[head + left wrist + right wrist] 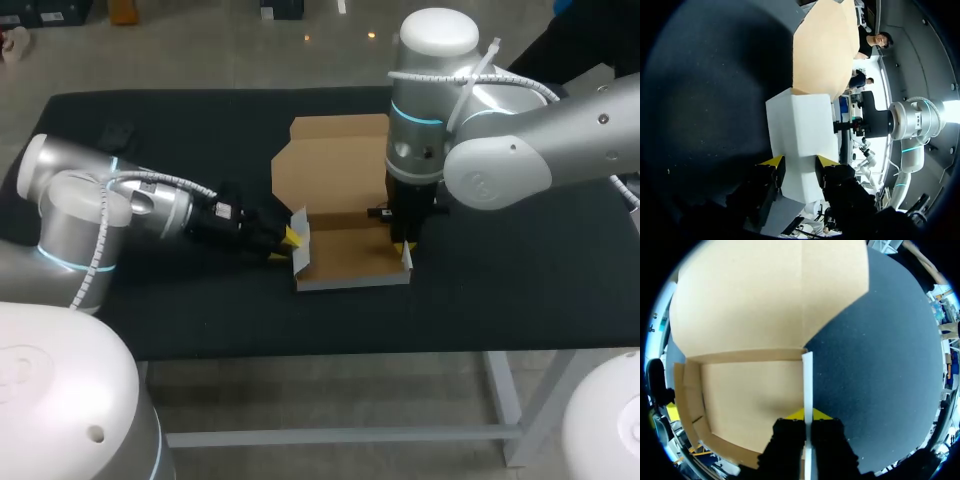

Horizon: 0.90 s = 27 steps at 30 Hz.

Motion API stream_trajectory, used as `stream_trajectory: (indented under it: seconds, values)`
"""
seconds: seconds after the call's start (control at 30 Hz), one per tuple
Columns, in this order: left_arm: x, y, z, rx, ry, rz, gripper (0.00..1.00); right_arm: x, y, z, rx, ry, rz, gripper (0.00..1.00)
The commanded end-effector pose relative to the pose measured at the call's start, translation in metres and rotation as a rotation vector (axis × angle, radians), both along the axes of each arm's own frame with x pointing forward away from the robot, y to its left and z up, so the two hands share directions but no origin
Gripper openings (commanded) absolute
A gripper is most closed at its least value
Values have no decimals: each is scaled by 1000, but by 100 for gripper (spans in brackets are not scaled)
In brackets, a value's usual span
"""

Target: Assemble the packaging by folding the flat box into shape, placing the metal phone stand inside, and closing the box properly

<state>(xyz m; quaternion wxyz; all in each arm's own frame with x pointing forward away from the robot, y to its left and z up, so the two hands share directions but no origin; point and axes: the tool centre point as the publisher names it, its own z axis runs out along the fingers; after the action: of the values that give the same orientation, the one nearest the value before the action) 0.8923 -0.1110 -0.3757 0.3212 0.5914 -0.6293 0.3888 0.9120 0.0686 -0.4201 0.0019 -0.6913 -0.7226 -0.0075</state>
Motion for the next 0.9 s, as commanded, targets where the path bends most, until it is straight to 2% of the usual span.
stream_trajectory:
  seconds: [0.03,0.47,0.9]
  values:
    - [-4,-6,5,33,-3,16,43,1,1,0,-2,3,1,0]
    - [-2,-8,5,117,-1,34,46,1,1,0,-2,3,1,0]
    - [1,-11,1,240,5,47,49,1,1,0,-2,3,1,0]
